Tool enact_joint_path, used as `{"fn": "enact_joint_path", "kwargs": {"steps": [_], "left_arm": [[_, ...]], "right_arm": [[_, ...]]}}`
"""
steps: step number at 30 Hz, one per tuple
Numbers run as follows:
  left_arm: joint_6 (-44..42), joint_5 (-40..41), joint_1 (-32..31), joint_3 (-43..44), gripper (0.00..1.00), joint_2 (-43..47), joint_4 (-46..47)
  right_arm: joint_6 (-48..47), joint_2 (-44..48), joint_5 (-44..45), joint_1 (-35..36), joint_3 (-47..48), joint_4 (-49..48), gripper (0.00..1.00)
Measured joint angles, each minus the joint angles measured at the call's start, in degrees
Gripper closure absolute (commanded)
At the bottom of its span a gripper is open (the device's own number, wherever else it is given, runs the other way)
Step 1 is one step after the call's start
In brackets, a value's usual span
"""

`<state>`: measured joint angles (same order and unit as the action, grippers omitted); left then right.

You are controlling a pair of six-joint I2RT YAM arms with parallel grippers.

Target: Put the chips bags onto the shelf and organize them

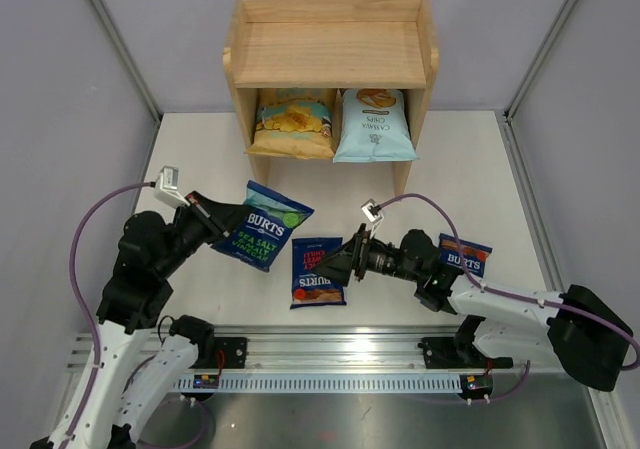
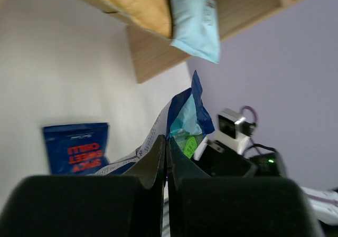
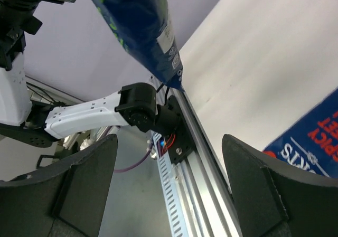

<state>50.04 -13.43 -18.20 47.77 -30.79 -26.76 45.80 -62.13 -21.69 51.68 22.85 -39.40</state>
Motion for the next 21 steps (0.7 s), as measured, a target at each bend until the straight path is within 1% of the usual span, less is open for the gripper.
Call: {"fn": "enact_joint_path", "kwargs": {"steps": [5, 9, 14, 16, 17, 18, 19, 21], "left_arm": [[3.4, -5.0, -2.0, 3.4, 1.0, -0.7, 2.5], [6.4, -5.8, -4.4, 4.0, 1.0, -0.9, 4.4], [9.9, -6.0, -7.2, 4.0, 1.0, -0.8, 6.8], [10.8, -6.0, -8.5, 4.0, 1.0, -0.6, 7.4], [11.2, -6.0, -8.8, 4.0, 1.0, -0.4, 7.5], [11.6, -6.0, -9.0, 4.0, 1.0, -0.2, 7.6], [11.8, -6.0, -9.2, 4.0, 1.0, 0.0, 7.8], [12.0, -5.9, -9.4, 4.0, 1.0, 0.3, 8.3]], "right_arm": [[-3.0, -4.7, 2.8, 3.6, 3.3, -7.1, 0.12], [-6.1, -7.7, 3.3, 6.5, 7.8, -11.1, 0.11], [-9.2, -10.8, 4.1, 7.7, 10.4, -16.9, 0.11], [-10.3, -12.0, 4.5, 8.5, 11.4, -18.0, 0.16], [-10.8, -12.6, 4.7, 9.0, 12.0, -18.1, 0.22], [-11.4, -13.0, 4.8, 9.4, 12.6, -18.3, 0.37], [-12.0, -13.4, 4.9, 9.7, 13.0, -18.4, 0.45], [-12.6, -13.9, 5.0, 10.2, 13.6, -19.1, 0.56]]}}
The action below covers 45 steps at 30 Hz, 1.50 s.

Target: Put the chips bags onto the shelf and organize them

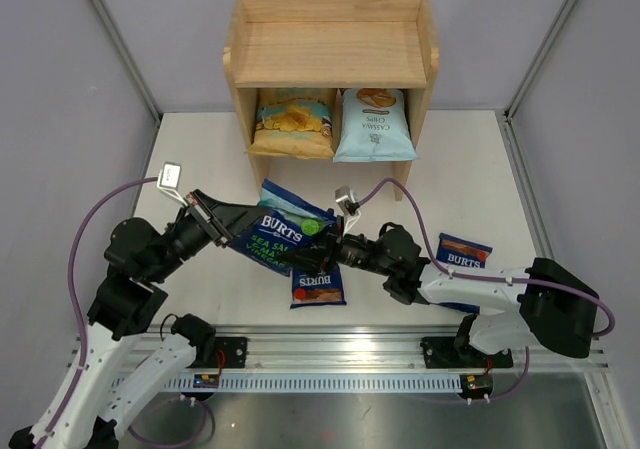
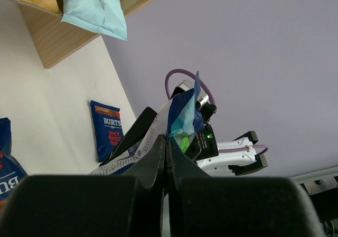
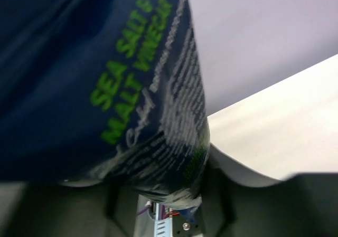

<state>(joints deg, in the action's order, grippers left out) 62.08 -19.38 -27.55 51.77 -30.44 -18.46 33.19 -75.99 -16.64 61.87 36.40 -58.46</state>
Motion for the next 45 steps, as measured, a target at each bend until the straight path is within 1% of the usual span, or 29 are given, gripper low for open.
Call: {"fn": "enact_joint_path", "kwargs": {"steps": [1, 3, 4, 5, 7, 8, 9, 11, 13, 15, 19, 23, 26, 28, 32, 35, 37, 38, 39, 41, 42, 43, 44, 45], "left_arm": [[0.0, 0.0, 0.0, 0.0, 1.0, 0.1, 0.1], [-0.4, 0.0, 0.0, 0.2, 1.0, 0.1, -0.2], [-0.9, 0.0, 0.0, 0.7, 0.98, -0.1, -0.7], [-1.9, 0.0, 0.0, 1.2, 0.84, -0.4, -1.5], [-4.6, -0.3, -0.1, 3.0, 0.61, -1.0, -3.2], [-6.4, -0.6, -0.1, 4.1, 0.32, -1.4, -3.7], [-8.6, -1.1, -0.1, 5.2, 0.23, -1.8, -4.3], [-12.4, -2.9, -0.1, 7.0, 0.08, -1.9, -4.7], [-16.2, -5.4, -0.1, 7.9, 0.03, -1.8, -4.9], [-19.7, -8.9, -0.1, 7.9, 0.02, -1.6, -5.1], [-23.6, -15.8, -0.1, 6.2, 0.03, -1.5, -3.8], [-24.1, -22.2, -0.6, 2.4, 0.03, -0.9, 1.2], [-24.1, -26.2, -2.2, -0.5, 0.04, 0.2, 5.3], [-24.1, -27.6, -3.0, -0.9, 0.08, 0.5, 6.4], [-24.3, -29.6, -4.1, -0.9, 0.08, 0.0, 8.2], [-24.7, -30.2, -4.5, -1.2, 0.08, -0.7, 8.5], [-25.0, -30.2, -4.5, -1.5, 0.1, -1.0, 8.2], [-25.3, -30.2, -4.5, -1.6, 0.13, -1.1, 7.8], [-25.6, -30.2, -4.5, -1.6, 0.23, -1.2, 7.5], [-26.6, -30.1, -4.6, -1.6, 0.4, -1.2, 7.0], [-26.9, -29.9, -4.6, -1.6, 0.56, -1.2, 6.6], [-27.3, -29.7, -4.6, -1.6, 0.62, -1.2, 6.0], [-27.8, -29.4, -4.6, -1.6, 0.65, -1.2, 5.2], [-28.4, -28.9, -4.6, -1.6, 0.69, -1.3, 4.6]], "right_arm": [[-0.2, -0.1, 0.0, 0.0, 0.0, -0.3, 0.64], [-0.2, 0.0, 0.0, 0.0, 0.0, -0.4, 0.66], [-0.2, 0.0, 0.0, 0.0, 0.0, -0.3, 0.69], [-0.2, 0.1, 0.0, 0.0, 0.0, -0.1, 0.7], [-0.2, 1.3, -0.5, 0.0, 0.0, 2.1, 0.71], [-0.3, 2.3, -0.9, 0.0, 0.0, 3.7, 0.71], [-0.4, 3.4, -1.5, 0.0, 0.0, 5.0, 0.71], [-0.6, 6.6, -3.7, 0.0, 0.0, 9.2, 0.72], [-1.1, 10.2, -6.8, 0.0, 0.8, 14.1, 0.72], [-1.9, 13.1, -9.9, 0.0, 2.6, 19.6, 0.73], [-4.3, 17.3, -15.9, 0.0, 9.1, 32.7, 0.74], [-6.1, 17.7, -20.3, 0.1, 15.4, 45.9, 0.74], [-7.8, 16.8, -21.0, 0.1, 19.0, 54.2, 0.74], [-8.9, 16.0, -21.0, 0.1, 20.9, 58.1, 0.74], [-11.0, 13.4, -20.8, 0.1, 25.1, 65.0, 0.75], [-12.2, 11.5, -19.7, 0.1, 27.5, 68.3, 0.75], [-12.7, 10.6, -18.5, 0.1, 28.2, 70.4, 0.75], [-12.9, 10.4, -18.1, 0.1, 28.2, 71.3, 0.75], [-12.9, 10.3, -17.7, 0.1, 28.2, 72.0, 0.75], [-12.9, 10.2, -17.2, 0.1, 28.3, 73.2, 0.74], [-12.9, 10.2, -17.3, 0.1, 28.4, 73.5, 0.73], [-12.9, 10.2, -17.2, 0.1, 28.6, 73.9, 0.72], [-12.9, 10.1, -17.3, 0.1, 29.0, 74.4, 0.71], [-12.9, 10.1, -17.2, 0.1, 29.2, 74.7, 0.67]]}}
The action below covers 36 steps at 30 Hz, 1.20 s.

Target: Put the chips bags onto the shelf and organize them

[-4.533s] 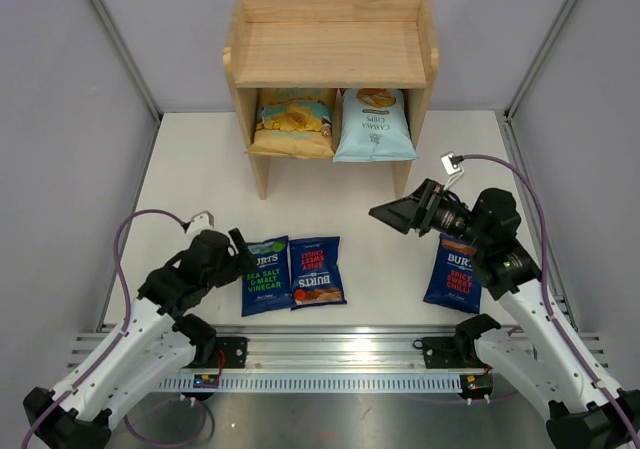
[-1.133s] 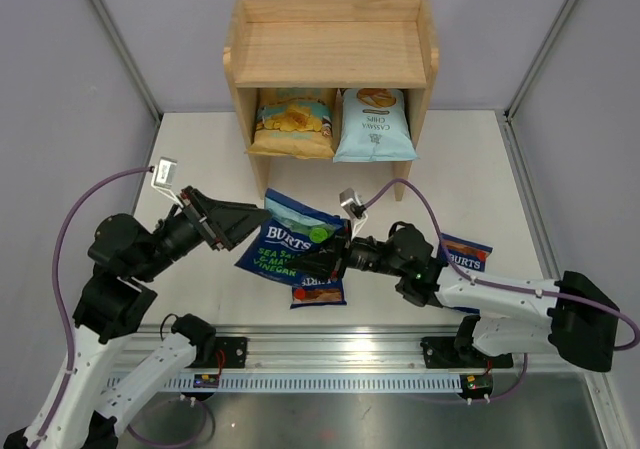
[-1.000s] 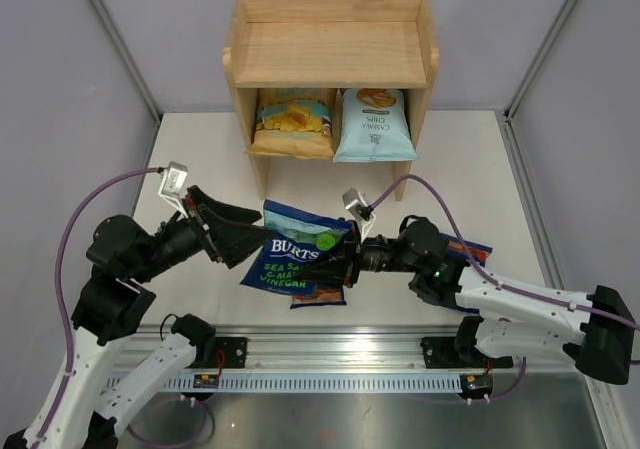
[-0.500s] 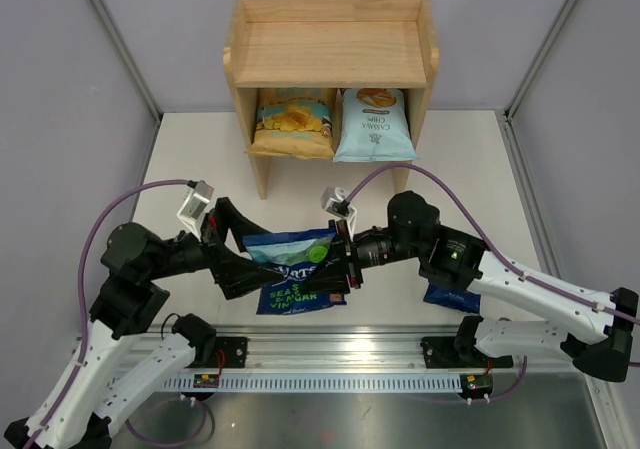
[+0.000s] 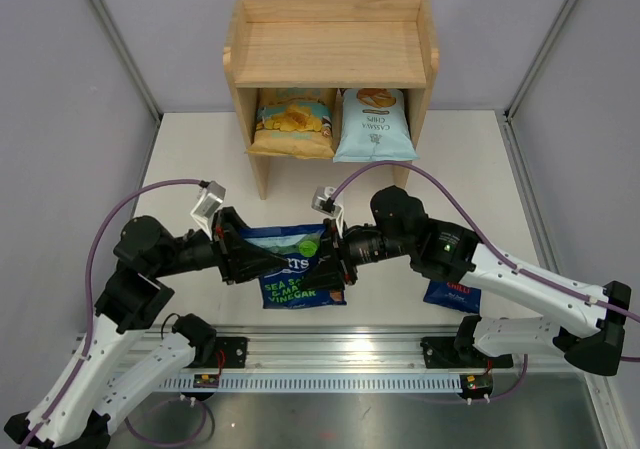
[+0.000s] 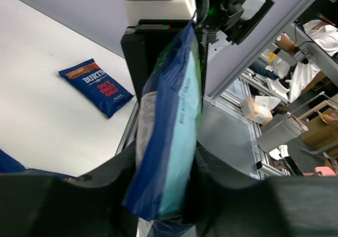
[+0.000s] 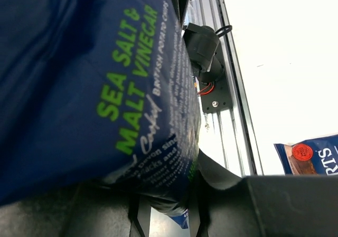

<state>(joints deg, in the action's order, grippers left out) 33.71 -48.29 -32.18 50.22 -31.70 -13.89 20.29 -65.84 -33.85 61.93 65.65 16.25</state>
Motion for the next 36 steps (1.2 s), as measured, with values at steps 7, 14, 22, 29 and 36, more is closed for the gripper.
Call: {"fn": "enact_joint_path", "kwargs": {"steps": [7, 14, 22, 29, 36], "left_arm": [[0.7, 4.7, -0.1, 0.0, 0.91, 0.1, -0.7], [7.4, 10.5, -0.2, -0.1, 0.94, 0.6, 3.6], [15.0, 18.4, -0.2, -0.1, 0.94, 0.7, 7.1], [28.5, 25.4, -0.2, -4.2, 0.93, 2.9, 18.9], [43.8, 30.7, -0.2, -13.1, 0.94, 1.9, 31.8]], "right_arm": [[0.0, 0.4, 2.5, -0.3, 0.3, 0.3, 0.54], [0.6, 6.2, 8.2, -0.7, -1.5, -0.2, 0.01], [4.6, 20.1, 20.3, -0.9, -13.3, -6.9, 0.0], [12.2, 25.4, 21.4, -0.9, -34.0, -36.3, 0.01], [19.4, 9.5, 23.1, -0.7, -36.3, -60.3, 0.01]]}}
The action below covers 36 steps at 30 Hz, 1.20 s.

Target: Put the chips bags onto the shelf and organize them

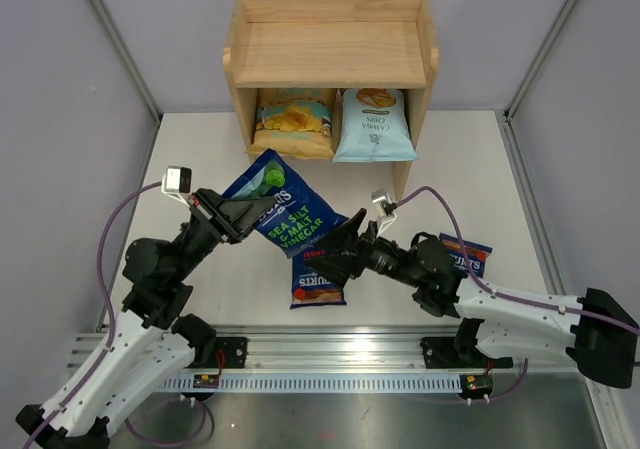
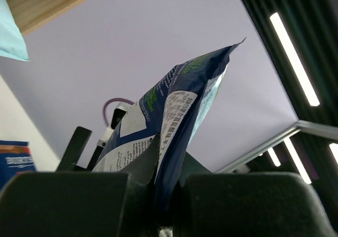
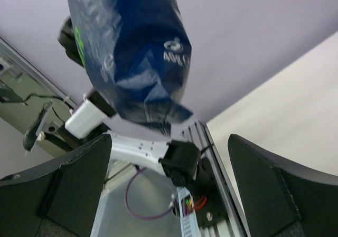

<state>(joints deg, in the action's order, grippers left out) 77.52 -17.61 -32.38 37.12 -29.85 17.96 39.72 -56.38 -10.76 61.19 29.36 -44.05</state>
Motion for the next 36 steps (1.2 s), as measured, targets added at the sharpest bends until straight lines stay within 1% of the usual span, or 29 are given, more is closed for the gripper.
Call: {"fn": "enact_joint_path", "kwargs": {"steps": [3, 7, 11, 12, 14, 15, 17, 20, 21, 23, 24, 26, 27, 28, 30, 32, 34, 35, 36], "left_arm": [[4.7, 1.9, -0.2, -3.0, 0.94, -0.1, 3.7], [9.6, 4.3, -0.3, -6.1, 0.94, 1.2, 4.8], [13.1, 6.1, -0.3, -8.7, 0.94, 3.6, 4.2], [13.7, 6.6, -0.3, -9.1, 0.94, 4.0, 3.9], [14.4, 7.3, -0.3, -9.6, 0.94, 4.8, 2.6], [14.6, 7.8, -0.3, -9.6, 0.91, 5.1, 2.0], [14.7, 8.3, -0.3, -9.6, 0.86, 5.6, 1.0], [13.9, 9.5, -0.3, -9.5, 0.81, 6.4, -0.8], [13.5, 10.0, -0.3, -9.4, 0.77, 6.6, -1.9], [11.6, 11.0, -0.3, -8.8, 0.75, 6.5, -4.3], [10.5, 11.3, -0.3, -8.1, 0.75, 6.3, -5.8], [7.8, 11.4, -0.5, -5.9, 0.75, 5.2, -8.8], [6.3, 11.4, -0.7, -4.3, 0.75, 4.2, -9.9], [4.9, 11.3, -0.7, -2.7, 0.76, 3.3, -11.0], [2.0, 11.0, -0.9, -0.3, 0.76, 1.8, -12.6], [-0.3, 10.5, -0.9, 1.1, 0.67, 0.7, -13.7], [-2.6, 10.7, -0.9, 2.3, 0.55, -0.1, -15.2], [-3.9, 10.9, -0.9, 3.2, 0.44, -0.5, -16.2], [-5.2, 11.1, -0.8, 4.1, 0.41, -0.8, -17.1]], "right_arm": [[1.4, -5.4, 1.4, 0.2, 0.2, -9.5, 0.03], [2.6, -9.9, 5.3, 0.3, 0.6, -19.6, 0.07], [3.4, -13.0, 8.5, 0.3, 1.6, -25.5, 0.25], [3.7, -13.6, 8.8, 0.3, 2.0, -26.1, 0.33], [4.2, -14.2, 9.5, 0.3, 2.6, -26.9, 0.4], [4.4, -14.2, 9.8, 0.3, 2.8, -27.1, 0.45], [4.5, -14.1, 10.0, 0.3, 2.8, -27.3, 0.47], [4.5, -13.2, 10.2, 0.3, 2.8, -25.5, 0.5], [4.5, -12.2, 10.2, 0.3, 2.8, -23.6, 0.53], [4.5, -9.3, 10.2, 0.3, 3.1, -18.3, 0.56], [4.5, -7.9, 10.2, 0.3, 3.4, -15.6, 0.62], [4.5, -5.6, 10.3, 0.3, 4.5, -10.7, 0.68], [4.6, -4.8, 10.6, 0.3, 4.9, -8.7, 0.73], [4.7, -4.0, 11.2, 0.3, 5.3, -7.0, 0.88], [5.3, -2.5, 12.3, 0.3, 6.0, -3.7, 0.89], [5.8, -1.4, 13.2, 0.3, 6.3, -1.4, 0.89], [6.7, -0.4, 13.7, 0.3, 6.4, 0.8, 0.89], [7.3, 0.0, 13.9, 0.3, 6.4, 1.9, 0.88], [8.2, 0.5, 14.4, 0.3, 6.4, 3.3, 0.88]]}}
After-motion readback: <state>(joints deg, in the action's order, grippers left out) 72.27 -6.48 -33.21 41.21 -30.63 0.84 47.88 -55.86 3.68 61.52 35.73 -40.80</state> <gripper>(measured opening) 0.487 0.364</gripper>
